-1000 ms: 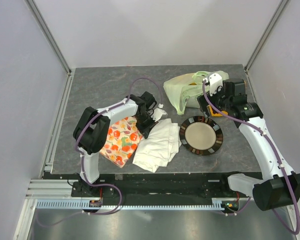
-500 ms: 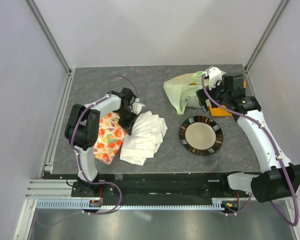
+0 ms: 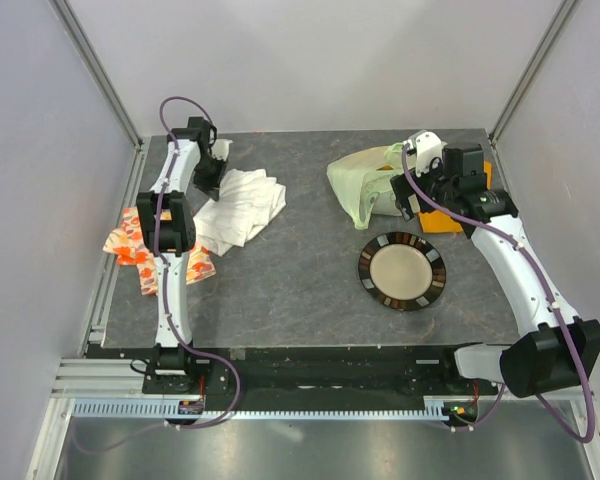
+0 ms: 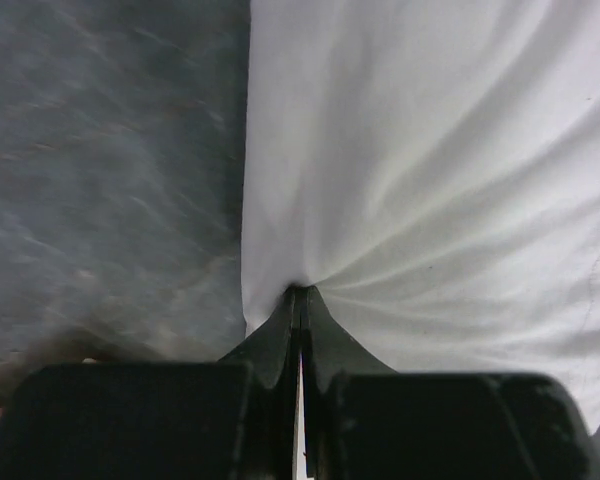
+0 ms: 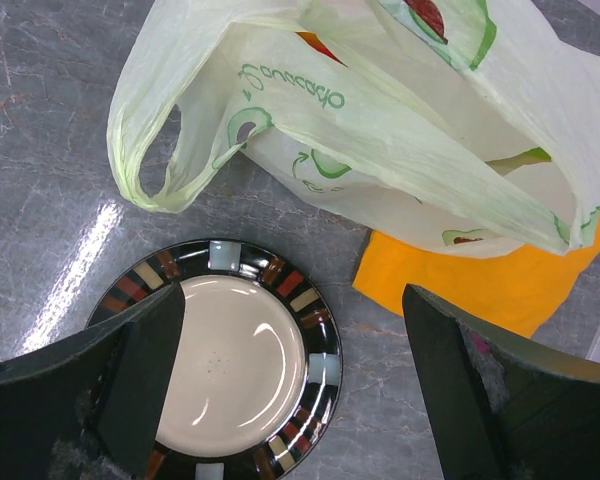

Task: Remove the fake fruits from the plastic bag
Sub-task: Move the distractor to the center of the board, then adjust the plastic bag at the center of the board.

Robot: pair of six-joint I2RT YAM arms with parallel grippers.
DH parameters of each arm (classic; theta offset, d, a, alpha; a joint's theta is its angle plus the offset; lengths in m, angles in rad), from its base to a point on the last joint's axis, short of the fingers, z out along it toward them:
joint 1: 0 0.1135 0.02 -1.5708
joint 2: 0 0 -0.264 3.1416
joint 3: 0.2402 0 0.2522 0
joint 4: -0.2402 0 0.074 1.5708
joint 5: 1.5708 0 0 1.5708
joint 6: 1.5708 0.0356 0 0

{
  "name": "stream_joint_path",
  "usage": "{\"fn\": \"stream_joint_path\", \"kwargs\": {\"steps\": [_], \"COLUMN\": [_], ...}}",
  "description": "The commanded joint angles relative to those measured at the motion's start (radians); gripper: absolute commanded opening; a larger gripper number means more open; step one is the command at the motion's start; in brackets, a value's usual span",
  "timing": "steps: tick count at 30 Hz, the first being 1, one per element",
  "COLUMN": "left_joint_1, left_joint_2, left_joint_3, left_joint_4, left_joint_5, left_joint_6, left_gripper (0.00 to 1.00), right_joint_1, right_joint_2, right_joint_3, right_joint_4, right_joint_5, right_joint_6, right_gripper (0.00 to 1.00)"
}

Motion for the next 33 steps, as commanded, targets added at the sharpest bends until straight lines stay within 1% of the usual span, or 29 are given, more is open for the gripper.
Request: {"fn": "stream_joint_path", "kwargs": {"steps": [1, 3, 5, 6, 8, 9, 10, 11, 12, 13, 14, 15, 16, 17, 18, 20, 21, 22, 23, 24, 25, 26, 28, 33], "left_joint_1": [0.05, 0.074, 0.085, 0.09, 0.082, 0.065, 0.055, 0.035, 0.009, -0.011, -0.031, -0.081, -0.109, -0.166, -0.194, -0.263, -0.28, -0.295, -0.32, -0.33, -0.343, -0.369, -0.386, -0.396], "left_joint_2": [0.061, 0.057, 0.018, -0.006, -0.11, -0.146, -0.23, -0.273, -0.325, -0.371, -0.46, -0.495, -0.523, -0.563, -0.574, -0.573, -0.56, -0.542, -0.525, -0.501, -0.496, -0.488, -0.461, -0.43], "left_joint_3": [0.169, 0.176, 0.179, 0.18, 0.18, 0.185, 0.18, 0.162, 0.087, 0.036, -0.016, -0.11, -0.152, -0.188, -0.247, -0.289, -0.295, -0.292, -0.289, -0.292, -0.295, -0.294, -0.272, -0.282], "left_joint_4": [-0.07, -0.057, -0.066, -0.071, -0.073, -0.068, -0.067, -0.044, -0.019, 0.004, 0.033, 0.074, 0.091, 0.105, 0.142, 0.179, 0.205, 0.219, 0.238, 0.261, 0.304, 0.315, 0.32, 0.354], "left_joint_5": [-0.109, -0.105, -0.03, 0.123, 0.225, 0.316, 0.37, 0.468, 0.51, 0.546, 0.578, 0.615, 0.624, 0.642, 0.643, 0.676, 0.684, 0.693, 0.731, 0.735, 0.722, 0.683, 0.664, 0.695], "left_joint_6": [-0.035, -0.053, -0.052, -0.044, -0.07, -0.075, -0.067, -0.066, -0.072, -0.078, -0.08, -0.089, -0.092, -0.104, -0.147, -0.216, -0.309, -0.358, -0.407, -0.482, -0.503, -0.511, -0.518, -0.592], "left_gripper": [0.02, 0.02, 0.02, 0.02, 0.02, 0.06, 0.22, 0.33, 0.52, 0.61, 0.69, 0.74, 0.74, 0.75, 0.75, 0.76, 0.77, 0.77, 0.77, 0.77, 0.77, 0.77, 0.77, 0.78], "right_joint_1": [0.005, 0.003, 0.003, 0.003, 0.003, 0.002, 0.0, -0.005, -0.012, -0.014, -0.015, -0.023, -0.025, -0.028, -0.028, -0.028, -0.026, -0.028, -0.026, -0.026, -0.023, -0.02, -0.005, 0.046], "right_joint_2": [-0.033, -0.038, -0.03, -0.024, 0.008, 0.022, 0.036, 0.065, 0.08, 0.095, 0.126, 0.143, 0.16, 0.184, 0.195, 0.215, 0.218, 0.218, 0.214, 0.211, 0.205, 0.2, 0.206, 0.284], "right_joint_3": [0.003, -0.008, -0.014, -0.016, -0.013, -0.013, -0.01, -0.004, 0.0, 0.007, 0.027, 0.045, 0.067, 0.119, 0.142, 0.208, 0.226, 0.243, 0.266, 0.271, 0.274, 0.276, 0.27, 0.266], "right_joint_4": [0.024, 0.024, 0.033, 0.041, 0.071, 0.081, 0.103, 0.113, 0.122, 0.143, 0.154, 0.162, 0.169, 0.171, 0.173, 0.167, 0.163, 0.15, 0.147, 0.147, 0.15, 0.154, 0.172, 0.215], "right_joint_5": [-0.011, -0.012, 0.017, 0.043, 0.136, 0.178, 0.213, 0.238, 0.29, 0.319, 0.353, 0.386, 0.399, 0.405, 0.411, 0.407, 0.401, 0.366, 0.338, 0.309, 0.242, 0.208, 0.164, 0.176], "right_joint_6": [0.019, 0.017, 0.017, 0.022, 0.028, 0.032, 0.038, 0.045, 0.051, 0.057, 0.063, 0.075, 0.083, 0.089, 0.095, 0.124, 0.132, 0.143, 0.149, 0.154, 0.155, 0.158, 0.158, 0.189], "right_gripper": [0.98, 0.98, 0.98, 0.98, 0.98, 0.98, 0.98, 0.98, 0.98, 0.98, 0.98, 0.98, 0.98, 0.98, 0.98, 0.98, 0.98, 0.98, 0.98, 0.98, 0.98, 0.98, 0.98, 0.98]}}
